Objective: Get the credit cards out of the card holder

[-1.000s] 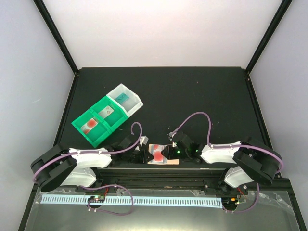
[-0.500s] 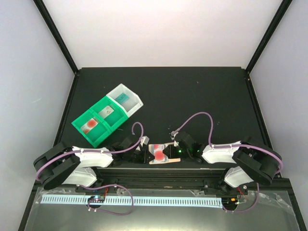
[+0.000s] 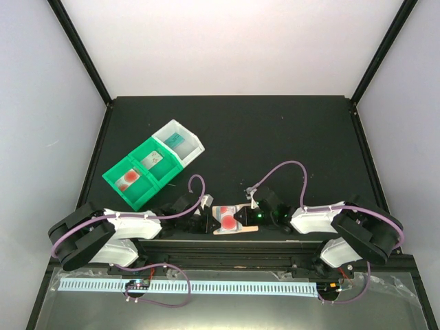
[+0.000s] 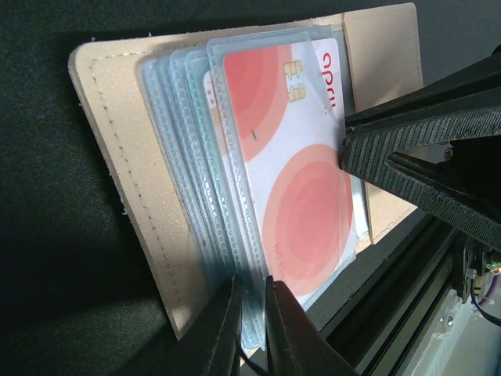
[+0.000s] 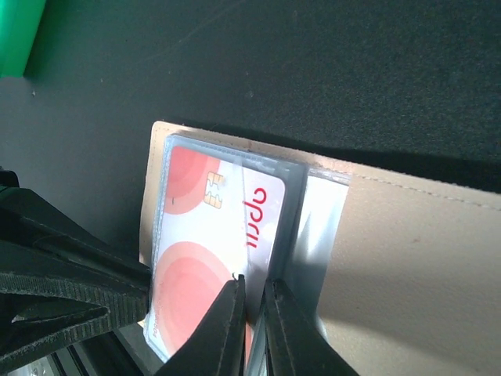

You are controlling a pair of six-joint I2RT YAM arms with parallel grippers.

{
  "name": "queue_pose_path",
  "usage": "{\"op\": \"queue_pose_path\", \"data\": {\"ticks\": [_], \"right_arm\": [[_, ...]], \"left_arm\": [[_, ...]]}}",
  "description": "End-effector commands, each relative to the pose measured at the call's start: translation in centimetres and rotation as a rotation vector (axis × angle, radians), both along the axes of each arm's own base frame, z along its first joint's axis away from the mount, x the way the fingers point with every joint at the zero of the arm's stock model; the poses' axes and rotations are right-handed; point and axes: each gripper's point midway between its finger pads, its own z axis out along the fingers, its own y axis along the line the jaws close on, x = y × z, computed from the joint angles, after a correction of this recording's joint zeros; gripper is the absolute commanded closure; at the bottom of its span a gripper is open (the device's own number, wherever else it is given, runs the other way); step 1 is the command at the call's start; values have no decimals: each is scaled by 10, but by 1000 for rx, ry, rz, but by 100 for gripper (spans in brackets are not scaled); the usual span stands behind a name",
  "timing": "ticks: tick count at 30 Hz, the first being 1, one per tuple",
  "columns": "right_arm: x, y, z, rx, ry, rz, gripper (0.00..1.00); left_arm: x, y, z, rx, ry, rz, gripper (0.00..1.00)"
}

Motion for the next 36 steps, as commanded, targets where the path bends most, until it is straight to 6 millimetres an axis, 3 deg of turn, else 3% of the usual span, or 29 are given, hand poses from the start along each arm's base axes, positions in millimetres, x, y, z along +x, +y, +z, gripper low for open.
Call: {"op": "queue_pose_path", "data": {"ticks": [1, 16, 25, 36], "right_arm": [[-1, -7, -1, 13, 3, -8, 92], [-6, 0, -5, 76, 52, 14, 83], [-7, -1, -2, 98, 55, 14, 93], [-9, -6, -1, 147, 89, 48, 92]], "left_arm": [[-7, 14, -19, 74, 31, 12, 88], [-7, 14, -19, 72, 32, 19, 88], [-8, 14, -21, 80, 35, 16, 87], [-9, 14, -20, 83, 30, 4, 87]]}}
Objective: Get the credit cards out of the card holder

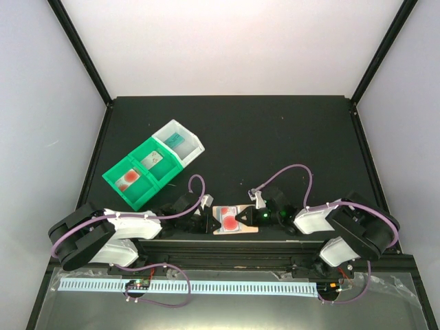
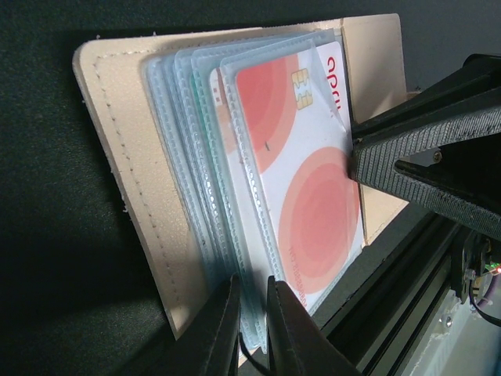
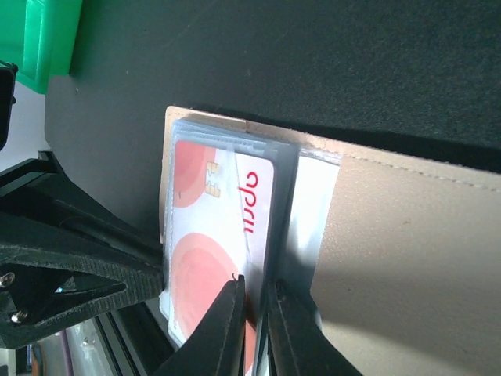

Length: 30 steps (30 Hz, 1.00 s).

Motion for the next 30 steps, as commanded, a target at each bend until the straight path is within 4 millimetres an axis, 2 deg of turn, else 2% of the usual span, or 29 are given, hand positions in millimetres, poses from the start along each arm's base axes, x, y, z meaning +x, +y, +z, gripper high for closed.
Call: {"op": "queue_pose_path", "data": {"ticks": [1, 8, 14, 27, 30], "right_arm": [[-5, 0, 1, 27, 2, 36, 92], [-6, 0, 1, 62, 17, 36, 99], [-6, -5, -1, 78, 30, 40, 96], [-4, -12, 3, 81, 18, 22, 97], [-5, -10, 5, 101, 18, 27, 91]], "left_arm": [[-9, 14, -20, 84, 29, 0, 87], [-9, 14, -22, 89, 31, 3, 87], [-10, 17, -24, 93, 31, 10, 87], [-10, 16, -23, 91, 35, 9, 87], [-10, 16, -22, 90, 35, 11, 87]]}}
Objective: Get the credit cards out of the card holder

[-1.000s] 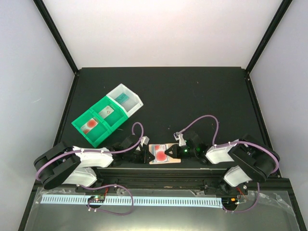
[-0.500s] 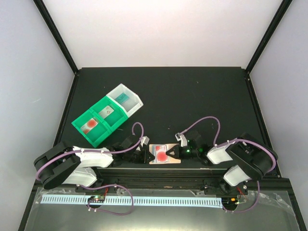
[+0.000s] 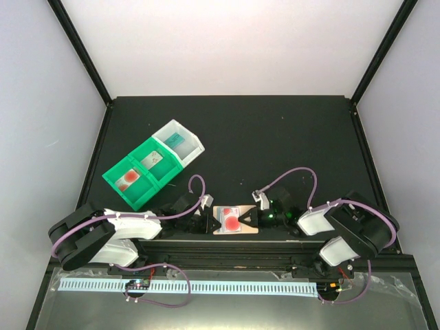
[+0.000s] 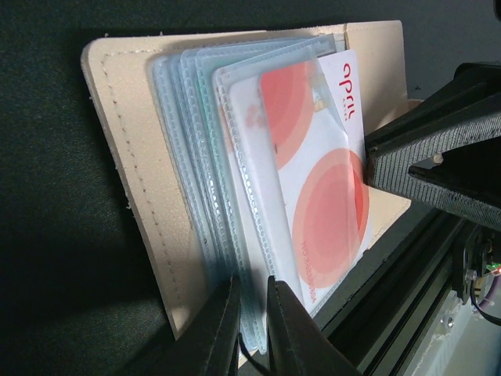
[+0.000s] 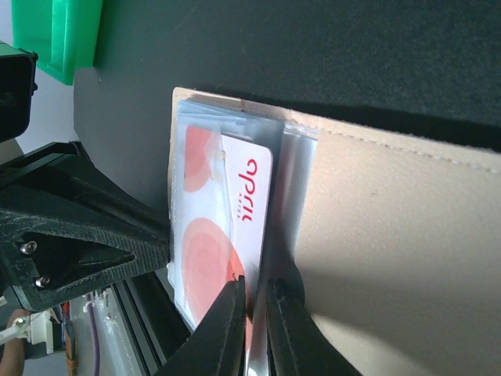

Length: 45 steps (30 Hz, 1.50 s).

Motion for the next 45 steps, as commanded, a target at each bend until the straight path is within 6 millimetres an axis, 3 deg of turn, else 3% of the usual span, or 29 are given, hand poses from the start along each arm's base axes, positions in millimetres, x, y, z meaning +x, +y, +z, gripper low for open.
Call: {"op": "queue_pose_path", "data": {"ticks": [1, 11, 21, 29, 37, 45], "right_arm": [[0, 0, 4, 29, -18, 5, 90], [-1, 8, -1, 58, 26, 23, 84], [4, -1, -6, -13, -12, -2, 98], [5, -12, -7, -17, -9, -14, 97], [11, -24, -1, -7, -18, -39, 99], [18, -32, 19, -60, -97, -47, 99]], "left_arm": [[-10, 16, -22, 90, 40, 11, 87], [-10, 14, -21, 79, 38, 14, 87], [-12, 19, -26, 102, 44, 19, 87], [-12, 20, -28, 105, 46, 28, 87], [-11, 20, -27, 107, 45, 27, 87], [-10, 17, -24, 96, 41, 25, 87]]}}
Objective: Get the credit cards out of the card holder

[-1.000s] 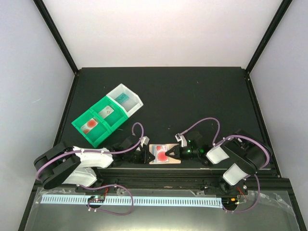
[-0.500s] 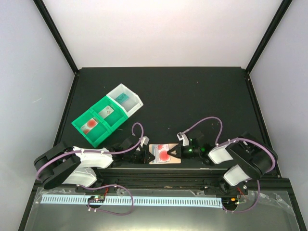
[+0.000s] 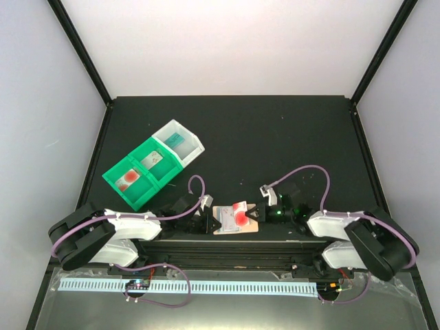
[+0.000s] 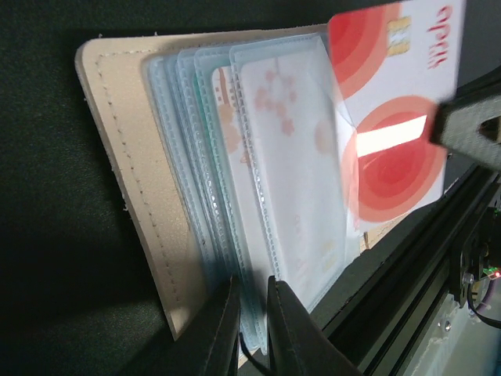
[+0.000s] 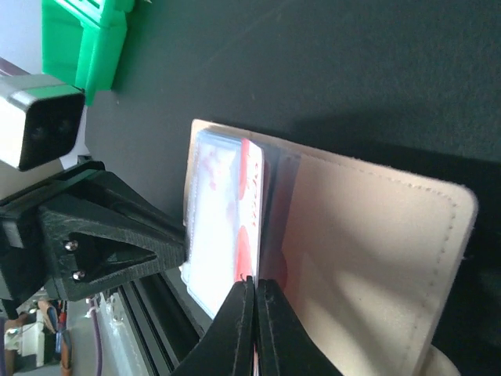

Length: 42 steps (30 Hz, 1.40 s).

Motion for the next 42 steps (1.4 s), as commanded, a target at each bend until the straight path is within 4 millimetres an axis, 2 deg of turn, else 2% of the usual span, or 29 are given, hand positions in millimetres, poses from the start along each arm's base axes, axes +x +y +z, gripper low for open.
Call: {"op": "queue_pose_path", "data": {"ticks": [1, 7, 13, 17, 22, 27, 29, 33, 38, 42], "right_arm": [[9, -11, 5, -77, -59, -33, 99], [11, -16, 29, -90, -124, -33, 99], [1, -12, 69, -62, -225, 73, 99], [-12, -7, 98, 20, -311, 149, 99], [-32, 1, 120, 122, -330, 262, 99], [-52, 6, 138, 235, -339, 364, 99], [-62, 9, 147, 303, -343, 415, 99], [-75, 10, 160, 382, -356, 482, 99], [-89, 19, 166, 418, -336, 544, 99], [-96, 25, 169, 416, -341, 583, 99]], "left_arm": [[-10, 15, -22, 94, 46, 4, 87], [-6, 5, -2, 64, 32, -11, 83], [1, -3, 55, 15, -41, -25, 70], [4, -2, 101, -24, -148, -58, 56], [-4, 11, 154, -75, -290, -109, 45], [-23, 24, 190, -147, -373, -171, 37], [-31, 26, 199, -173, -395, -211, 37], [-43, 26, 204, -200, -400, -279, 41], [-63, 12, 216, -321, -379, -399, 49], [-69, 5, 218, -380, -344, -433, 54]]}}
